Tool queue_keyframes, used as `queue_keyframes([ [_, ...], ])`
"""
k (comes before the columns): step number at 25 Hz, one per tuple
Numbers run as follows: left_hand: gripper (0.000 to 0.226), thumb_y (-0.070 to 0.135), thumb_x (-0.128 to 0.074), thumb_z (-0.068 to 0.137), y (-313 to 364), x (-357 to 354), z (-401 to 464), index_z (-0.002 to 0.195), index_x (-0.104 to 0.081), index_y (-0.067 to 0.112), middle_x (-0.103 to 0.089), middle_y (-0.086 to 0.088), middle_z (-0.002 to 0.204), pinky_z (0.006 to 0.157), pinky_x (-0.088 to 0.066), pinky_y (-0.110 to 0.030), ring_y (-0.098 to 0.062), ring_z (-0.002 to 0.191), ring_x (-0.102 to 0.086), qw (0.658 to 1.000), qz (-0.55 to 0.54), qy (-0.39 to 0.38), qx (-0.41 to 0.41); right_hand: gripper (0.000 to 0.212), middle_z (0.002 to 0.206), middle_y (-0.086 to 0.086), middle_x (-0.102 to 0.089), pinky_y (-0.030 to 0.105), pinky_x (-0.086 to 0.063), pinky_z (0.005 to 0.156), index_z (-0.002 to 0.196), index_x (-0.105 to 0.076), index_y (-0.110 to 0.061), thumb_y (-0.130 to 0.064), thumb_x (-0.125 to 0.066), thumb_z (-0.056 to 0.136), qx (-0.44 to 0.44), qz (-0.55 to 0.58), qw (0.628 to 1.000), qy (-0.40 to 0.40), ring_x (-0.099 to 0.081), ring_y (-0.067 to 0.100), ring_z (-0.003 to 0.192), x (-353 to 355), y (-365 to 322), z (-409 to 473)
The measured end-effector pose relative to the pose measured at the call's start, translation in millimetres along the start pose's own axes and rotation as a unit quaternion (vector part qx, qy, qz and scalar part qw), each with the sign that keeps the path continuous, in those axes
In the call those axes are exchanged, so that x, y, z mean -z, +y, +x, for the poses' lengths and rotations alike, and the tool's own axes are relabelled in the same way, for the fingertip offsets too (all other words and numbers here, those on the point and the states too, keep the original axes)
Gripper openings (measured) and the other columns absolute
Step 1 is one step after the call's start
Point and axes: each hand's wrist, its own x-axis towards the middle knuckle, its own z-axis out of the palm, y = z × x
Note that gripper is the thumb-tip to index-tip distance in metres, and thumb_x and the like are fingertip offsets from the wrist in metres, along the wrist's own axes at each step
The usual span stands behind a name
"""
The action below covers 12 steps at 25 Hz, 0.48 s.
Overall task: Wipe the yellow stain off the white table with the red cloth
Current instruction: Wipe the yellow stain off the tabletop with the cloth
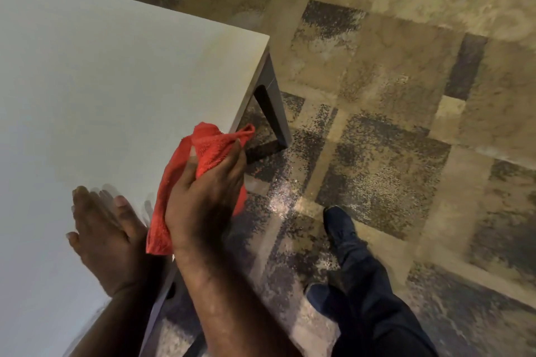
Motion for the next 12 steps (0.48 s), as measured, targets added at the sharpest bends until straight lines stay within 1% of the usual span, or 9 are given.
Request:
queue_keyframes([
  [2,0.067,0.054,-0.018,0.1,-1.3,-1.5,-0.9,0.151,-0.025,0.012,-0.035,-0.014,0.156,0.119,-0.014,-0.053,-0.036,0.143,-0.03,1.0,0.001,0.011,-0.007,0.072,0.159,0.01,-0.025,0.039,-0.029,0.117,0.152,-0.023,-0.008,-0.049,-0.034,0.094,0.013,0.03,0.999,-0.008,-0.03,0.027,0.144,0.5,-8.0,25.1],
  [4,0.065,0.057,-0.016,0.1,-2.4,-4.4,-0.8,0.15,-0.026,0.017,-0.036,-0.01,0.156,0.119,-0.015,-0.052,-0.033,0.143,-0.031,1.0,0.006,0.015,-0.013,0.07,0.163,0.01,-0.015,0.043,-0.025,0.119,0.154,-0.018,-0.008,-0.041,-0.045,0.098,0.036,0.055,0.998,0.001,-0.017,0.025,0.15,2.3,-13.8,55.5],
  [5,0.064,0.057,-0.015,0.1,-3.5,-5.2,-0.2,0.15,-0.026,0.018,-0.036,-0.009,0.156,0.119,-0.015,-0.052,-0.032,0.144,-0.031,1.0,0.009,0.015,-0.013,0.072,0.164,0.009,-0.011,0.043,-0.024,0.12,0.155,-0.016,-0.008,-0.04,-0.046,0.098,0.051,0.064,0.997,0.002,-0.011,0.023,0.151,2.2,-13.1,61.9],
  [8,0.061,0.054,-0.018,0.101,-4.8,-6.0,1.3,0.15,-0.027,0.017,-0.036,-0.012,0.156,0.118,-0.018,-0.055,-0.036,0.142,-0.032,1.0,0.011,0.014,-0.016,0.073,0.166,0.006,-0.003,0.042,-0.02,0.121,0.156,-0.012,-0.01,-0.043,-0.039,0.096,0.098,0.08,0.992,-0.007,0.0,0.016,0.152,0.5,3.3,35.2],
  [10,0.061,0.052,-0.019,0.101,-5.5,-5.3,1.9,0.15,-0.027,0.015,-0.036,-0.014,0.155,0.116,-0.019,-0.058,-0.038,0.141,-0.032,1.0,0.011,0.006,-0.015,0.073,0.166,0.003,0.0,0.041,-0.021,0.121,0.156,-0.009,-0.012,-0.045,-0.035,0.096,0.112,0.071,0.991,-0.031,0.001,0.013,0.152,2.5,14.8,8.1],
  [12,0.06,0.05,-0.02,0.101,-5.7,-4.9,1.9,0.15,-0.027,0.016,-0.036,-0.014,0.155,0.115,-0.02,-0.059,-0.039,0.141,-0.032,1.0,0.014,0.004,-0.011,0.073,0.165,0.003,-0.002,0.04,-0.022,0.121,0.156,-0.01,-0.011,-0.048,-0.033,0.097,0.093,0.077,0.992,-0.046,-0.002,0.013,0.152,3.1,13.4,11.6],
])
